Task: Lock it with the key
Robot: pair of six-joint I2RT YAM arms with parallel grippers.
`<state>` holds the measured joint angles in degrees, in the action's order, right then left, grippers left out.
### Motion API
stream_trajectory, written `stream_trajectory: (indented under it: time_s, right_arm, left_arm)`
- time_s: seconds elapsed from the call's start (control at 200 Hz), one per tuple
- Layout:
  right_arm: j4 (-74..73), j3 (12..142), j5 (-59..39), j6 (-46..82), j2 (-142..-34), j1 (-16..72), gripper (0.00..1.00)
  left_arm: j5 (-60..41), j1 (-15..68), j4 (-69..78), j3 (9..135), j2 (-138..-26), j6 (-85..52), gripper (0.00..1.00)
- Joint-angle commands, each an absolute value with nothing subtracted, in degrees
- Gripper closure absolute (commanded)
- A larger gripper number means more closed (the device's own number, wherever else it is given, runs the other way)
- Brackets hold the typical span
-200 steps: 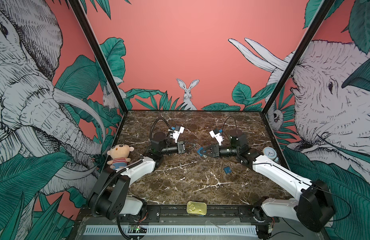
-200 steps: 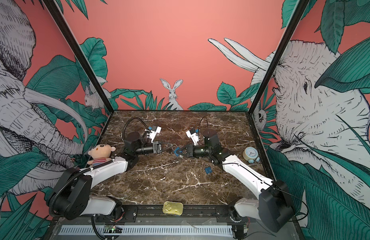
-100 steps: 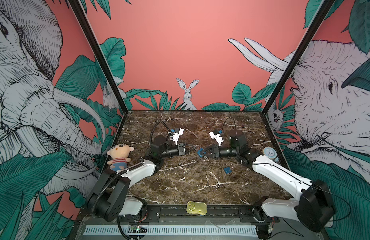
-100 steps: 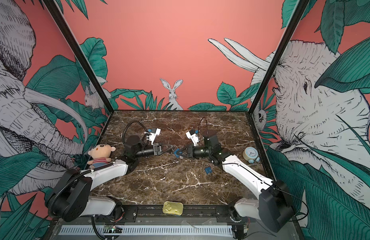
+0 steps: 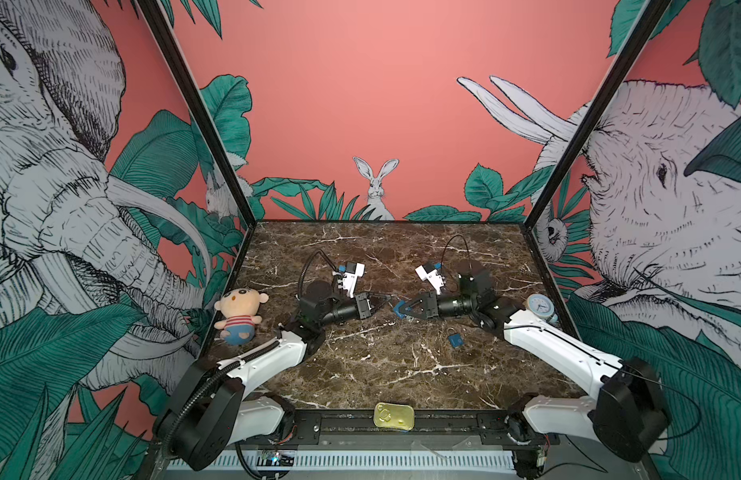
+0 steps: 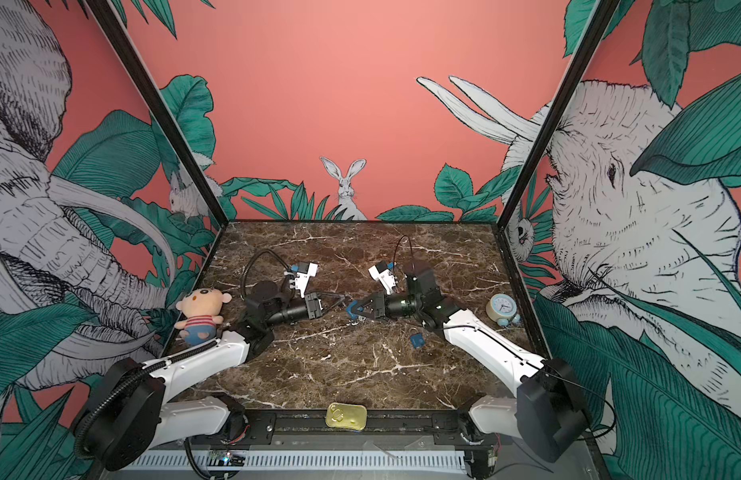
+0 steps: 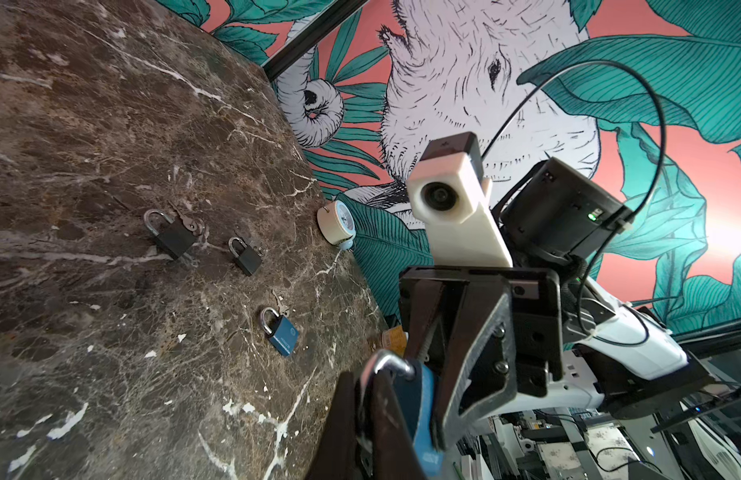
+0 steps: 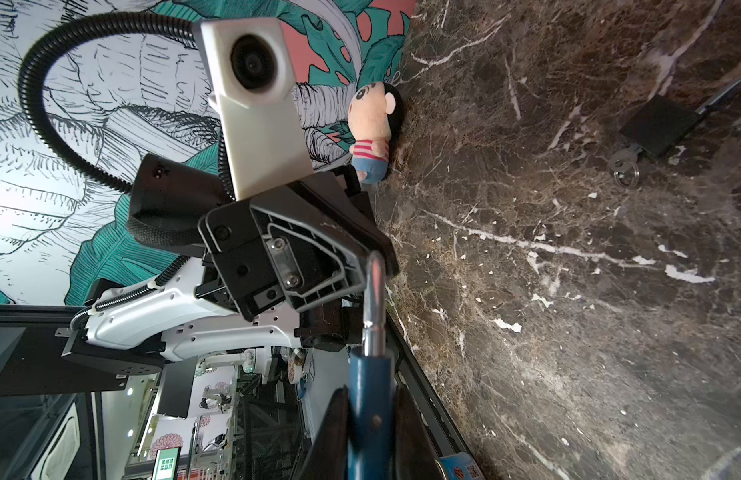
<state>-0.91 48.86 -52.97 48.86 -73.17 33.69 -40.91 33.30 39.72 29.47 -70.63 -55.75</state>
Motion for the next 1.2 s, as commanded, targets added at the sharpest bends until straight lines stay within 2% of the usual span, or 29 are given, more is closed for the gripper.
stream_trajectory:
  time_s: [0.0,0.255,1.195]
  right_arm:
    - [-17.3,53.8,-52.9,45.8,-73.6,34.9,1.0]
    - [-14.4,54.5,-51.1,43.0,-73.9,34.9,1.0]
    - [-8.4,56.2,-44.2,38.2,-75.9,33.3,1.0]
  left_arm:
    - [-50.5,39.8,34.2,27.7,-70.9,-56.8,1.0]
    - [-48.6,45.2,35.7,26.2,-70.0,-58.9,1.0]
    - [-46.3,51.0,36.6,23.7,-66.9,-60.5,1.0]
